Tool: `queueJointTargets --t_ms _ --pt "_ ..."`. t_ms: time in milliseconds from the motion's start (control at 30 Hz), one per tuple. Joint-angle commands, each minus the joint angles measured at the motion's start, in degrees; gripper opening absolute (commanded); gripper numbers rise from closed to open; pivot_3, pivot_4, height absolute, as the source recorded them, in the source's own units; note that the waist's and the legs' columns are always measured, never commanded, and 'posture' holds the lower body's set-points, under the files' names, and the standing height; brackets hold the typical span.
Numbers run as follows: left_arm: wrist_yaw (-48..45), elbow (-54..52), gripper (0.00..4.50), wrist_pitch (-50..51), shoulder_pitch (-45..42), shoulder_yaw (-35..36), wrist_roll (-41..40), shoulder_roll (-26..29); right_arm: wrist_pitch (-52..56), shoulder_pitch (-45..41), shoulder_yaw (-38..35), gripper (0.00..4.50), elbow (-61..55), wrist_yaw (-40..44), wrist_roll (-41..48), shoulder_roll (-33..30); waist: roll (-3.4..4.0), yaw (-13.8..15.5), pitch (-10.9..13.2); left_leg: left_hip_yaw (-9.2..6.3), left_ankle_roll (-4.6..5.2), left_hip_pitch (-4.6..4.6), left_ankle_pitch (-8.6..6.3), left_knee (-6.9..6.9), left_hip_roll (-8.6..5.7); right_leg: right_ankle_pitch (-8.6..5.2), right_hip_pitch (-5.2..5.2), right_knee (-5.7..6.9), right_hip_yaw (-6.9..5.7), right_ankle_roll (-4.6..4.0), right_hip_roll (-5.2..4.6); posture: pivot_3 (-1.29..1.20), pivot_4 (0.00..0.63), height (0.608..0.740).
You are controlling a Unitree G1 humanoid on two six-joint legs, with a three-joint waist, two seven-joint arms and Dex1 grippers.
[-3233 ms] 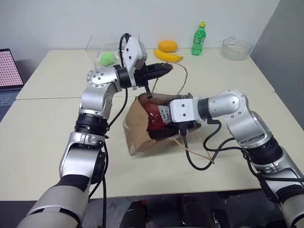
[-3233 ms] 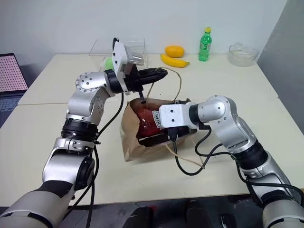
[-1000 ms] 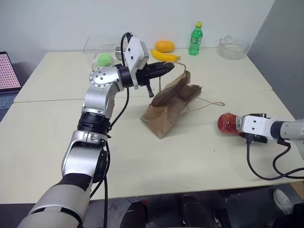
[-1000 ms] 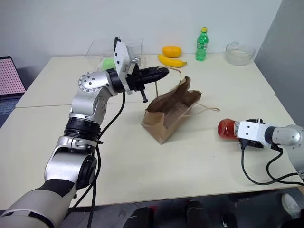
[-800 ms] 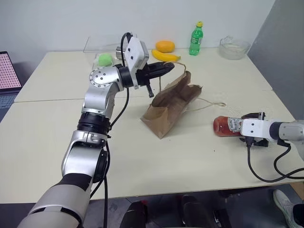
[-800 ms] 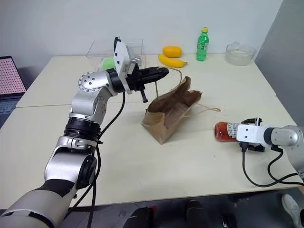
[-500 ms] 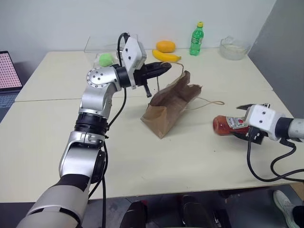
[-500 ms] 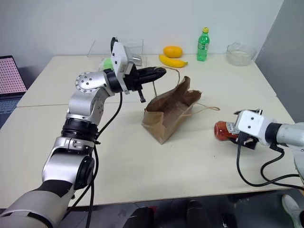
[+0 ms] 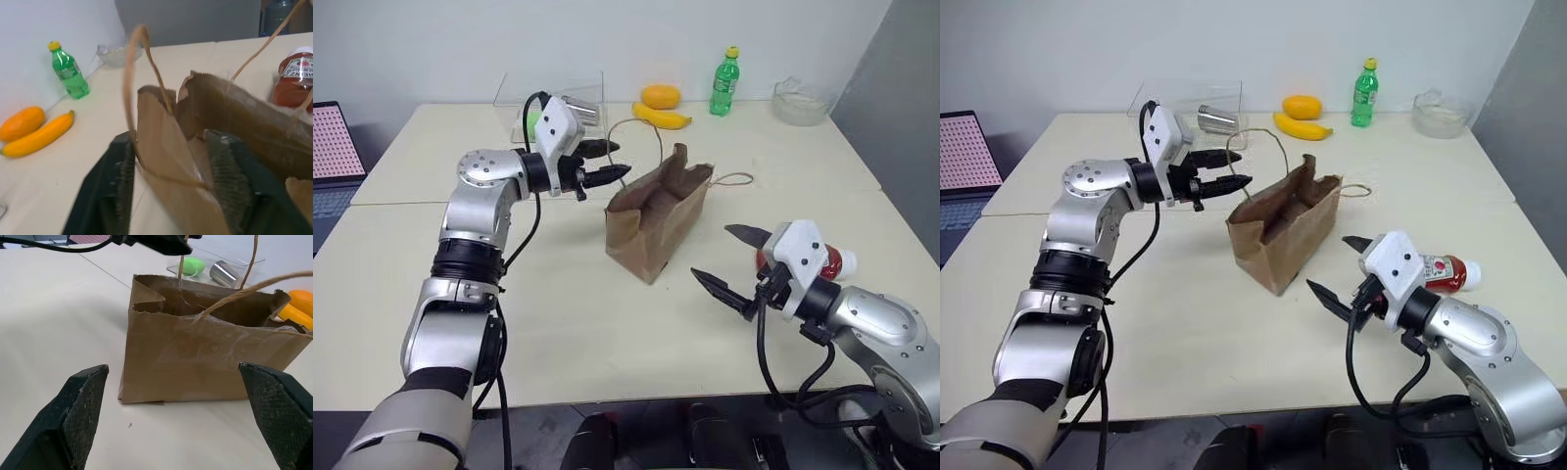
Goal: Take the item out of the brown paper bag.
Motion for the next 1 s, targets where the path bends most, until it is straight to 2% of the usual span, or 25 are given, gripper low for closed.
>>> queueJointTargets --t_ms 33,67,200,333,467,567,633,733,833,933,1000 --pt "3.12 -5.89 3.74 4.45 1.59 3.74 -2.24 1.69 -3.28 -1.65 -0.39 4.50 0.43 -0.86 -0.70 -0.06 0.00 -0.07 0.00 0.02 0.00 0.00 0.00 0.00 0.01 0.00 0.00 0.00 0.01 0.00 0.00 0.00 0.150 0.740" --pt "4.02 -7.49 4.00 6.06 2.73 4.58 -2.99 1.85 -4.03 -1.79 -0.31 4.50 0.81 -1.07 -0.86 0.07 0.00 -0.10 0.00 0.04 0.00 0.01 0.00 0.00 0.01 0.00 0.00 0.00 0.03 0.00 0.00 0.00 0.150 0.740" --pt "10.30 -16.37 4.00 14.16 9.09 9.18 -6.62 1.33 -7.35 -0.69 0.93 4.50 1.39 -2.20 -1.88 1.32 0.01 -0.15 0.00 0.02 0.00 0.02 0.00 -0.01 0.05 0.00 0.00 0.01 0.01 0.00 0.02 0.00 0.150 0.740" --pt "15.74 -24.67 4.00 17.45 15.61 11.94 -7.60 1.26 -10.67 2.21 2.16 4.50 1.46 -3.86 -3.79 3.02 0.00 0.03 -0.01 0.01 0.00 0.02 0.00 -0.01 0.06 0.00 0.00 0.01 0.02 0.00 0.01 0.00 0.150 0.740" --pt "27.38 -36.37 4.00 17.79 24.51 18.07 -8.65 -3.32 -19.88 7.74 2.78 4.50 3.21 -9.36 -10.94 6.83 -0.01 0.16 -0.04 0.03 -0.01 0.02 0.00 -0.01 0.06 0.00 0.00 -0.01 0.06 0.00 -0.02 0.00 0.150 0.740" --pt "36.53 -46.13 4.00 17.29 37.27 14.15 -0.77 -6.81 -24.83 13.39 2.47 4.50 5.11 -10.42 -10.91 10.59 0.03 0.23 -0.27 0.11 -0.01 0.09 0.00 -0.03 0.07 0.01 0.03 -0.02 0.12 -0.01 -0.03 0.00 0.150 0.740" --pt "37.59 -47.93 4.00 13.14 44.37 12.00 2.10 -7.85 -29.14 16.30 3.78 4.50 7.29 -10.45 -12.34 12.26 0.04 0.25 -0.33 0.15 -0.01 0.20 -0.01 -0.12 0.08 0.01 0.11 -0.04 0.18 -0.01 -0.04 0.00 0.150 0.740" --pt "40.51 -47.25 4.00 4.75 50.35 11.93 3.85 -11.60 -34.36 17.21 4.59 4.50 11.32 -12.45 -14.51 15.36 0.01 0.43 -0.33 0.19 -0.01 0.22 -0.01 -0.06 0.11 0.04 0.10 -0.01 0.15 -0.07 -0.01 0.00 0.150 0.740" --pt "43.78 -46.23 4.00 -0.59 53.56 10.82 5.72 -15.33 -38.71 16.61 4.01 4.50 16.13 -14.92 -16.41 18.22 0.00 1.00 -0.34 0.18 -0.02 0.34 0.00 -0.05 0.13 0.08 0.22 -0.03 0.10 -0.11 0.01 0.00 0.150 0.740" --pt "46.60 -46.20 4.00 -3.07 54.76 8.92 8.14 -17.64 -40.15 15.94 3.22 4.50 18.22 -15.82 -16.41 19.70 -0.01 1.28 -0.34 0.22 0.02 1.12 -0.05 -0.16 0.12 0.05 1.05 -0.25 0.10 -0.10 0.00 0.00 0.150 0.740" --pt "46.57 -45.34 4.00 -5.58 54.23 8.51 7.87 -18.36 -40.53 15.70 3.38 4.50 18.42 -15.51 -16.60 19.46 -0.01 1.36 -0.34 0.20 0.02 1.10 -0.05 -0.16 0.11 0.05 1.02 -0.24 0.10 -0.10 0.00 0.00 0.150 0.740"
